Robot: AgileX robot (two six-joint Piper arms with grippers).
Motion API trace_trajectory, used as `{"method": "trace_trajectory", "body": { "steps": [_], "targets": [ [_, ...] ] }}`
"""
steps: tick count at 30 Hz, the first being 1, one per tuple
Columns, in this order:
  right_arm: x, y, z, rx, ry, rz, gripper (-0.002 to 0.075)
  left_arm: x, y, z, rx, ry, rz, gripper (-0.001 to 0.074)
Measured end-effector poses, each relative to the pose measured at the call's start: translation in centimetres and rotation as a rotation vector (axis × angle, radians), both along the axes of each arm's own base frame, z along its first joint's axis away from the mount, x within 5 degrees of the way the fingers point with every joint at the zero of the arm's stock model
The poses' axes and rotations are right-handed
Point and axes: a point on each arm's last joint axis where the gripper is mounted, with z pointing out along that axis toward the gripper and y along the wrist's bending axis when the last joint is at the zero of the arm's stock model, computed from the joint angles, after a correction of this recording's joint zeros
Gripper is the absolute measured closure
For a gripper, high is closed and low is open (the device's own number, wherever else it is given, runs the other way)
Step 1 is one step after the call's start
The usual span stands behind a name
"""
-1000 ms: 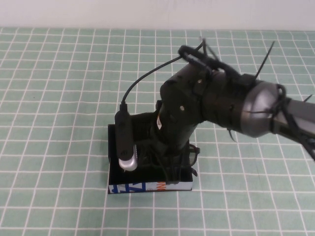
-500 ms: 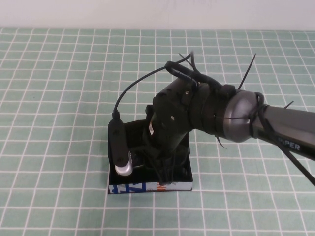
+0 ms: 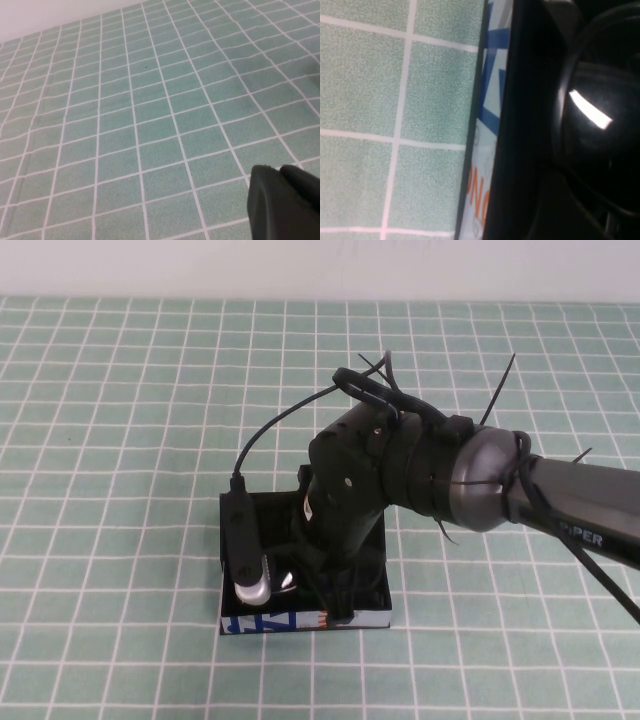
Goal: Return glasses to glasses case
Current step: Place the glasses in the glasses case
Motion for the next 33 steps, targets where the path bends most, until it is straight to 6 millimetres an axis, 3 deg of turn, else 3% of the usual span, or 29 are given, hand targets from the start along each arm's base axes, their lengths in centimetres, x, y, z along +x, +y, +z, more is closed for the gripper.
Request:
{"method": "trace_trajectory", "body": {
  "steps": [8,21,25,30,33],
  "targets": [
    [0.1,0.1,0.0,0.009,-0.008,0.000,0.0371,0.0,0.0,0.0,0.000,0.000,0.000,0.0737],
    [0.1,0.1,0.1,0.024,0.002,-0.045,0.0365,0.0,0.0,0.0,0.000,0.000,0.000,0.0737],
    [0.1,0.1,0.1,0.037,0.013,-0.094,0.0433,0.0,0.0,0.0,0.000,0.000,0.000,0.0737],
    [0.2,-0.2,0.3,0.041,0.020,-0.184,0.0648,0.0,0.0,0.0,0.000,0.000,0.000,0.0737],
    [0.1,-0.5,1.3,0.064,0.014,-0.248,0.0711,0.0,0.0,0.0,0.000,0.000,0.000,0.0737]
  ]
}}
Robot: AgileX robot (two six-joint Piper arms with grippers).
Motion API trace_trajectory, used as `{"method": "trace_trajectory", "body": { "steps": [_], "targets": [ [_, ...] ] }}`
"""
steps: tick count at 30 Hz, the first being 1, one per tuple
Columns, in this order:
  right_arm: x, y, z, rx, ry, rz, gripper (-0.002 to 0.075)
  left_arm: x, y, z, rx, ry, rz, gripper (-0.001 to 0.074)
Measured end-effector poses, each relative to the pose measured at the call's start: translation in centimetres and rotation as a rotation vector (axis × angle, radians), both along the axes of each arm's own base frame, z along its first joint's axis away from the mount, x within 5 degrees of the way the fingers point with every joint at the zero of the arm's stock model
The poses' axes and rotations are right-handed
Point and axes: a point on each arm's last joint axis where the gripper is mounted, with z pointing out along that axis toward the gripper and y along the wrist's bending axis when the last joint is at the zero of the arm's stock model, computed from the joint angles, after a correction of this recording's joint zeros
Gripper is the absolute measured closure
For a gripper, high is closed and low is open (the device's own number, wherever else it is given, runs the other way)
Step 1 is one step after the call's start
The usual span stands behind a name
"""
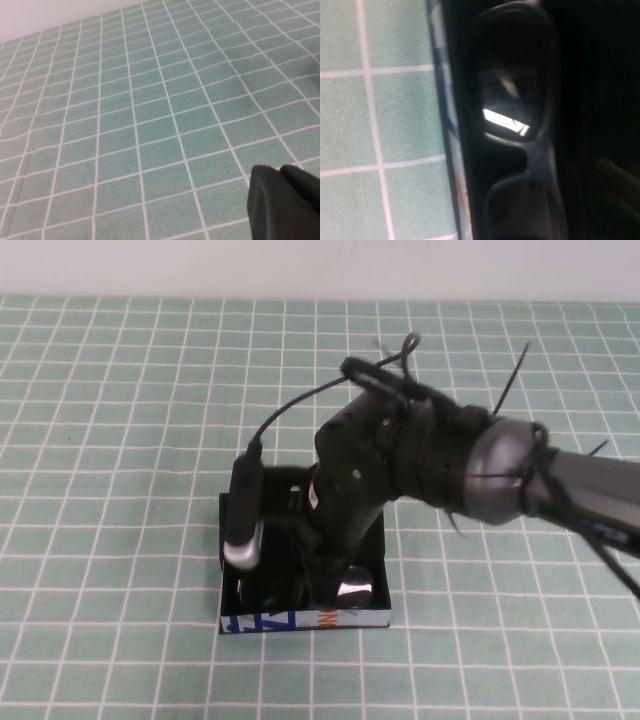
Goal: Return glasses to glasses case
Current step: Place the glasses in the glasses case, then close the glasses case
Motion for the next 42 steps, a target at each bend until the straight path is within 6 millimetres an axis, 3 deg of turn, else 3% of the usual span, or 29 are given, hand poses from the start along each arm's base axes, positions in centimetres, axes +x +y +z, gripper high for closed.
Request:
{"method": "trace_trajectory", "body": {
  "steps": [18,26,30,35,42],
  "targets": [
    [-1.7,-3.6,12.1,0.477,-0.094,-0.319,0.0734,0.0,0.0,0.0,0.000,0.000,0.000,0.0737],
    [-2.1,-4.1,13.7,0.545,-0.141,-0.325,0.0736,0.0,0.0,0.0,-0.009,0.001,-0.001,0.0737],
    [-2.2,-4.7,14.6,0.566,-0.157,-0.333,0.0736,0.1,-0.5,0.6,-0.240,-0.034,0.010,0.0737],
    [-2.0,-7.3,16.8,0.639,-0.184,-0.392,0.0736,0.3,-0.4,2.1,-0.571,-0.160,0.051,0.0737],
    [-1.9,-12.5,19.8,0.689,-0.232,-0.511,0.0737,0.0,2.4,4.7,-1.021,-0.514,0.267,0.0737]
  ]
}}
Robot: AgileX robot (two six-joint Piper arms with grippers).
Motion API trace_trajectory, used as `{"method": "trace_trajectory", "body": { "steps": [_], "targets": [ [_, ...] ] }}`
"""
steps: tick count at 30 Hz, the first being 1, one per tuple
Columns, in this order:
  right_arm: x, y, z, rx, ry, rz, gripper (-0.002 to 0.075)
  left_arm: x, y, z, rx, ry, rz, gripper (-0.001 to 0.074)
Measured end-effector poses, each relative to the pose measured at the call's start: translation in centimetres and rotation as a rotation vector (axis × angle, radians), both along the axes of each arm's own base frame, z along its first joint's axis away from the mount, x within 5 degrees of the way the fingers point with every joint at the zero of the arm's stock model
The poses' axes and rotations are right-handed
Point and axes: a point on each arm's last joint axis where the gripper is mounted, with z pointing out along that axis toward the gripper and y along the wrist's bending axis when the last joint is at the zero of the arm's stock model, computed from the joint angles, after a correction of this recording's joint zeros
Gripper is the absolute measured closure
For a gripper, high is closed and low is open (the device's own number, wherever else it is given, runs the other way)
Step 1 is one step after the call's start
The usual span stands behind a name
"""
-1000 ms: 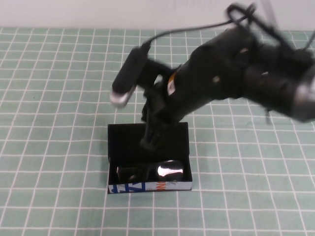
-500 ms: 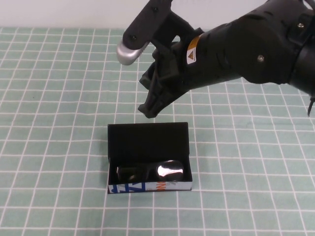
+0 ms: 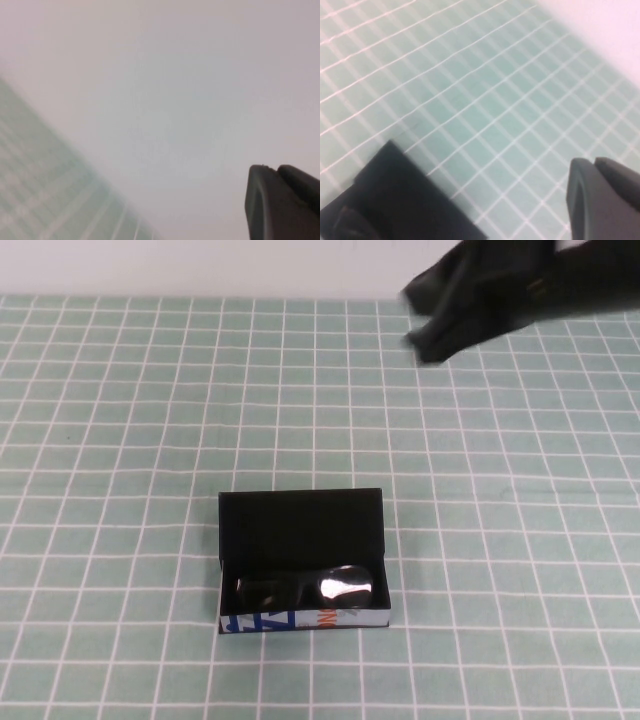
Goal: Return glasses to glasses case
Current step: Close the glasses case
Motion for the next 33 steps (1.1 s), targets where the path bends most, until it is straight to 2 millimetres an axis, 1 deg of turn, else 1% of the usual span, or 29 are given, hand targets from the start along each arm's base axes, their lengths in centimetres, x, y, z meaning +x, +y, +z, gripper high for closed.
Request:
{"method": "trace_trajectory", "body": {
  "steps": [2,4,6,9,11,12,14,16,18,20,25,30,33],
  "targets": [
    [-0.2,-1.4,0.9,0.026,-0.015,-0.035,0.0737,-0.3,0.8,0.5,-0.085,-0.073,0.067,0.0737],
    [-0.5,-2.5,1.7,0.047,-0.032,-0.059,0.0737,-0.6,0.9,1.7,-0.092,-0.131,0.076,0.0737],
    [-0.8,-3.3,2.4,0.062,-0.048,-0.076,0.0737,-1.1,0.5,3.9,-0.012,-0.190,0.051,0.0737],
    [-1.4,-3.8,3.0,0.072,-0.058,-0.082,0.0737,-2.8,-0.4,8.6,0.178,-0.289,0.007,0.0737],
    [-1.7,-3.9,3.2,0.073,-0.059,-0.081,0.0737,-4.4,-1.0,11.9,0.303,-0.333,-0.015,0.0737],
    [-1.8,-4.0,3.2,0.075,-0.059,-0.080,0.0737,-5.1,-1.3,13.4,0.349,-0.341,-0.024,0.0737],
    [-1.9,-4.0,3.3,0.076,-0.062,-0.080,0.0737,-5.9,-1.9,15.9,0.458,-0.274,-0.070,0.0737],
    [-1.9,-4.1,3.4,0.077,-0.062,-0.080,0.0737,-5.8,-2.4,17.4,0.550,-0.145,-0.130,0.0737],
    [-2.0,-4.0,3.3,0.076,-0.057,-0.079,0.0737,-5.1,-2.8,17.9,0.613,0.025,-0.213,0.0737],
    [-2.0,-4.0,3.3,0.076,-0.050,-0.077,0.0737,-4.1,-3.1,18.3,0.641,0.151,-0.272,0.0737],
    [-2.1,-4.0,3.2,0.072,-0.036,-0.074,0.0737,-1.9,-3.5,18.4,0.633,0.265,-0.330,0.0737],
    [-1.7,-3.8,2.7,0.066,-0.019,-0.073,0.0737,-0.1,-4.1,17.3,0.585,0.383,-0.427,0.0737],
    [-1.0,-3.4,1.5,0.047,0.015,-0.074,0.0737,1.4,-4.4,15.8,0.556,0.456,-0.480,0.0737]
  ]
}}
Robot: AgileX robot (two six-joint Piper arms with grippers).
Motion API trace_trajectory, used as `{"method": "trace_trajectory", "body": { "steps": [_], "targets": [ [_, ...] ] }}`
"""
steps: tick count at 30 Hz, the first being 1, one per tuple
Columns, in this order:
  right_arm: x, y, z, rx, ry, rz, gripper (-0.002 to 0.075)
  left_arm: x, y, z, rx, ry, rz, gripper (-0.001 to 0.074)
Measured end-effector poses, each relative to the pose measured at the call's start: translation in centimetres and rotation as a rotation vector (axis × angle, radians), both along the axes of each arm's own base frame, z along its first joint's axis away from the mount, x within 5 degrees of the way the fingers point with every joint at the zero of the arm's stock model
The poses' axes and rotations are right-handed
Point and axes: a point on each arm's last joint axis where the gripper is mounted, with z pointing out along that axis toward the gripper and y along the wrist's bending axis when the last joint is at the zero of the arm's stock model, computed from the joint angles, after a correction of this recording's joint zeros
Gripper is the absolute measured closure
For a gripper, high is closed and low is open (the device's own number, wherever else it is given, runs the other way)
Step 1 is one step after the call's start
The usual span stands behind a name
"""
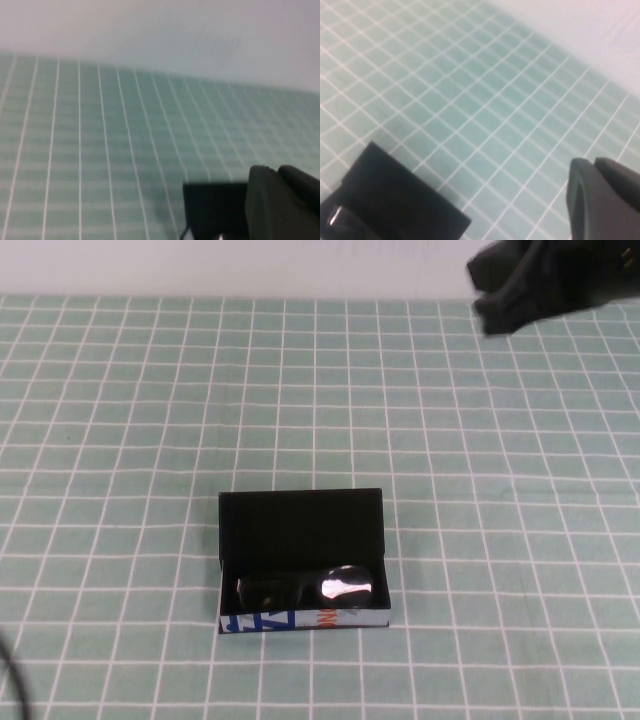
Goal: Return glasses to glasses case
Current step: Close the glasses case
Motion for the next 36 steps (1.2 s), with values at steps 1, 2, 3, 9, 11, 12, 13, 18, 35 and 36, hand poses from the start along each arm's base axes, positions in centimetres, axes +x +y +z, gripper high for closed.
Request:
{"method": "trace_trajectory", "body": {
  "steps": [1,2,3,9,11,12,13,18,35,36],
  "targets": [
    [0.4,0.2,-0.6,-0.009,0.018,0.000,0.0737,0.6,-0.1,-0.8,0.004,0.040,-0.009,0.0737],
    [0.8,0.3,-1.1,-0.015,0.035,-0.001,0.0737,1.3,-0.2,-1.6,0.016,0.087,-0.020,0.0737],
    [1.1,0.5,-1.5,-0.018,0.050,0.000,0.0737,1.8,-0.3,-2.4,0.027,0.129,-0.034,0.0737],
    [3.4,1.9,-4.6,-0.013,0.158,0.004,0.0737,5.2,-2.3,-7.0,0.047,0.286,-0.265,0.0737],
    [4.3,2.2,-5.7,0.017,0.213,0.000,0.0737,6.0,-3.0,-8.4,-0.017,0.302,-0.332,0.0737],
    [4.7,2.3,-6.2,0.028,0.233,0.000,0.0737,6.3,-3.2,-9.1,-0.036,0.307,-0.347,0.0737],
    [5.2,2.4,-6.8,0.037,0.255,0.002,0.0737,6.7,-3.4,-10.1,-0.052,0.315,-0.359,0.0737],
    [7.7,2.2,-9.6,0.080,0.350,-0.014,0.0737,7.5,-3.4,-14.3,-0.072,0.358,-0.337,0.0737],
    [11.3,1.7,-14.0,0.239,0.460,0.039,0.0737,12.2,-11.7,-17.5,0.252,0.416,-0.661,0.0737],
    [11.4,1.8,-14.0,0.249,0.460,0.035,0.0737,12.3,-12.3,-18.0,0.258,0.434,-0.660,0.0737]
  ]
}}
